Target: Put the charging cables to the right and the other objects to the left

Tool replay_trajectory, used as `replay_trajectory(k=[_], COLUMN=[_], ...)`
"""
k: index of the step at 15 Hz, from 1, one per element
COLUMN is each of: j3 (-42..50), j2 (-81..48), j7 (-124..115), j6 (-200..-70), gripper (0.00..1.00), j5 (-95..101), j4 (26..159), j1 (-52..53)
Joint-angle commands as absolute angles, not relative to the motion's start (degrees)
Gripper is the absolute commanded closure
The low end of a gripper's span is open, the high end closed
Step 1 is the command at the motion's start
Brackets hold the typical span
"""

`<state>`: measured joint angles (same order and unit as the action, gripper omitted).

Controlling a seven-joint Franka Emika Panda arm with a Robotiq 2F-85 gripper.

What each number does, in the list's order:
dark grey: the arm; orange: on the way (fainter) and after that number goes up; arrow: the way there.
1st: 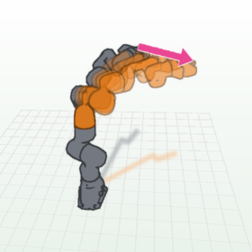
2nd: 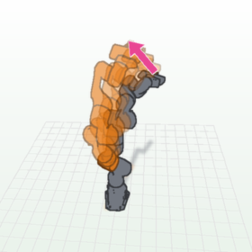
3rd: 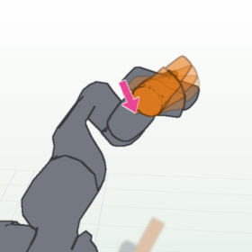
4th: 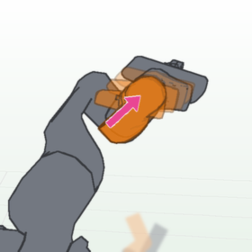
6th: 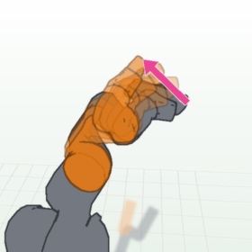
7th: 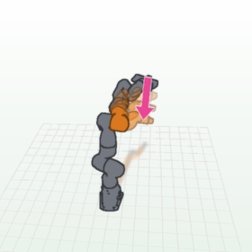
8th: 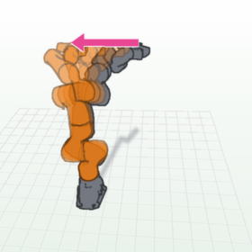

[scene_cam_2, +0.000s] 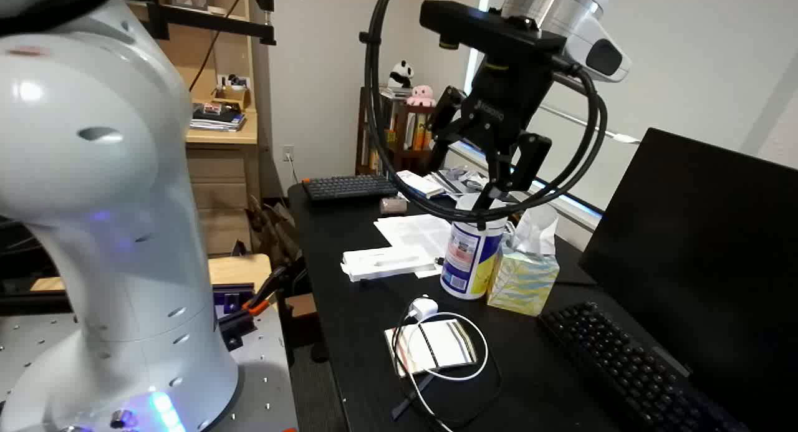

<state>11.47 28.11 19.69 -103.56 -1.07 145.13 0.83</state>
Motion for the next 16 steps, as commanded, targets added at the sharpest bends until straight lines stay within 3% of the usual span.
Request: replay_trajectory(k=[1, 5, 16], j3=[10.5, 9.6, 6.0], j2=[28.0, 24.8, 18.6], j7=[20.1, 23.3, 33.7], j6=[-103.5, -106.5, -130.3], gripper=[0.00, 0.00, 0.00], j5=[-1.5, 1.2, 14.4], j4=[145.1, 145.5, 159.0], j1=[-0.3, 0.6, 1.9])
